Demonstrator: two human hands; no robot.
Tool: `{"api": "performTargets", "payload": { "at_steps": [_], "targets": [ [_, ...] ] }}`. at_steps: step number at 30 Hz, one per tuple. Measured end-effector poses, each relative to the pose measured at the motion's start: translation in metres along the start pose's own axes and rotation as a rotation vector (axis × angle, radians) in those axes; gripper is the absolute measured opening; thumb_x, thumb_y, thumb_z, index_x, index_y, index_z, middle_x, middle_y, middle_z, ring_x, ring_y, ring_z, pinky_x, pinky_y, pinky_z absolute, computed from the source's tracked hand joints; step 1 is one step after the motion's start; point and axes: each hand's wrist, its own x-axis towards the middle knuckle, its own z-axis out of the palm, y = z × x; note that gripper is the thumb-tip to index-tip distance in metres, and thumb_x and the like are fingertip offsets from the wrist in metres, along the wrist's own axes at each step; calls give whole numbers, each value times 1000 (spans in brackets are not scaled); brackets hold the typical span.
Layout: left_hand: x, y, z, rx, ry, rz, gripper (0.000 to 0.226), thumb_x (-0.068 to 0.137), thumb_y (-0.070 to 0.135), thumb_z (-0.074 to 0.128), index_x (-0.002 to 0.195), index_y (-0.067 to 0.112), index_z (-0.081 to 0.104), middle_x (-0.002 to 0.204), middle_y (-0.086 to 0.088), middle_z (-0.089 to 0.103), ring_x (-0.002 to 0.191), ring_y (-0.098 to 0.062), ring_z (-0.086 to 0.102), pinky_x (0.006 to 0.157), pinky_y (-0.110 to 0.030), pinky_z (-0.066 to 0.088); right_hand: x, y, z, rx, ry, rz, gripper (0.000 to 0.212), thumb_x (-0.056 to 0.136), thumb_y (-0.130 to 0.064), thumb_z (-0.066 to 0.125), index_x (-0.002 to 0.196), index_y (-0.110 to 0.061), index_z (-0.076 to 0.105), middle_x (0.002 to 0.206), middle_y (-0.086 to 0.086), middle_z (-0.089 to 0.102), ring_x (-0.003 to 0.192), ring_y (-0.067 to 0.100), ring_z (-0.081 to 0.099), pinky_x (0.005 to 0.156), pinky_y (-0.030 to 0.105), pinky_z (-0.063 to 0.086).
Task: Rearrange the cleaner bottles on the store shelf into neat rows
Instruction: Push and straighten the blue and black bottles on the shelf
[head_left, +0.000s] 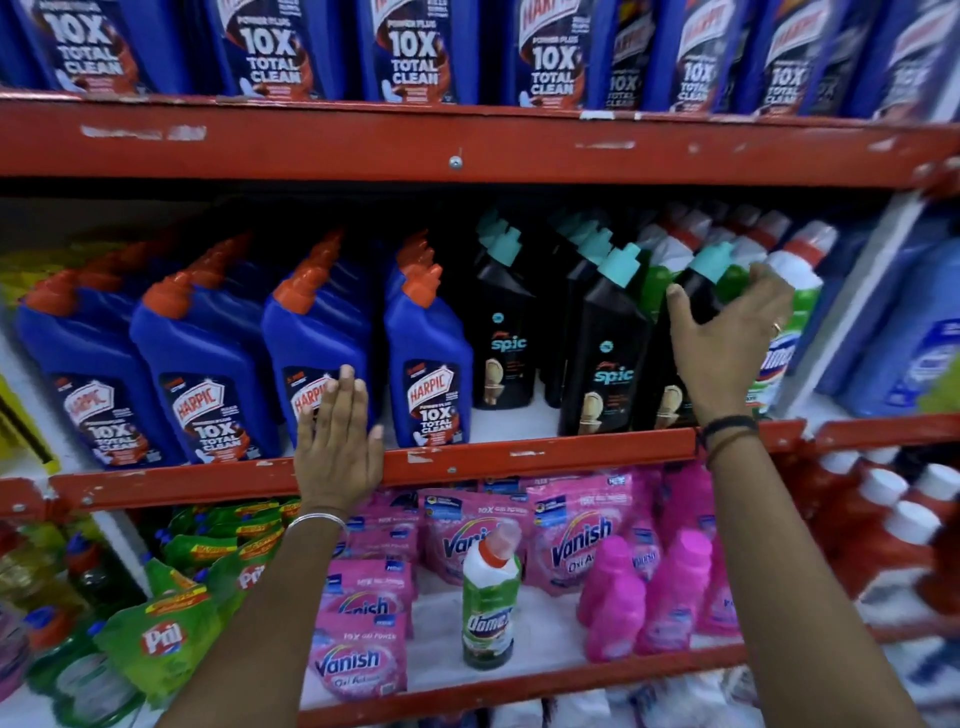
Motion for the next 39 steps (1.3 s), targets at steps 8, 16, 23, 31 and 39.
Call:
{"api": "performTargets", "payload": {
  "at_steps": [8,16,23,31,39],
  "targets": [
    [0,0,0,-4,0,1,66,95,30,30,153,10,4,162,-1,-4,149,-16,-2,121,-35,-4,15,16,15,-222,-202,13,59,80,-37,69,113,7,46,114,28,53,108,42,49,88,46,41],
    [0,0,1,-1,4,7,66,95,30,29,153,9,4,162,-1,-4,149,-16,-2,121,-35,-5,8,17,2,-92,-160,24,57,80,-41,71,111,3,51,110,22,57,106,36,48,81,44,41],
    [1,-1,0,-10,-14,6,66,96,30,28,153,10,2,162,-1,-6,149,-16,-4,121,-34,-6,-3,-29,-34,-47,58,-85,63,75,-48,70,115,-2,54,113,18,61,109,35,50,79,33,31],
    [2,0,-6,-27,-43,4,68,95,30,27,153,12,-5,161,1,-13,148,-13,-8,119,-34,-6,-32,-92,-36,29,-51,-78,62,63,-71,62,104,-25,59,100,4,66,99,27,56,67,29,32],
    [3,-2,-7,-41,-52,11,62,99,33,18,153,12,-6,161,1,-14,148,-13,-9,120,-33,-7,-58,-120,25,137,-152,-131,59,67,-63,70,103,-17,58,101,5,64,103,27,56,67,30,35]
  ]
}}
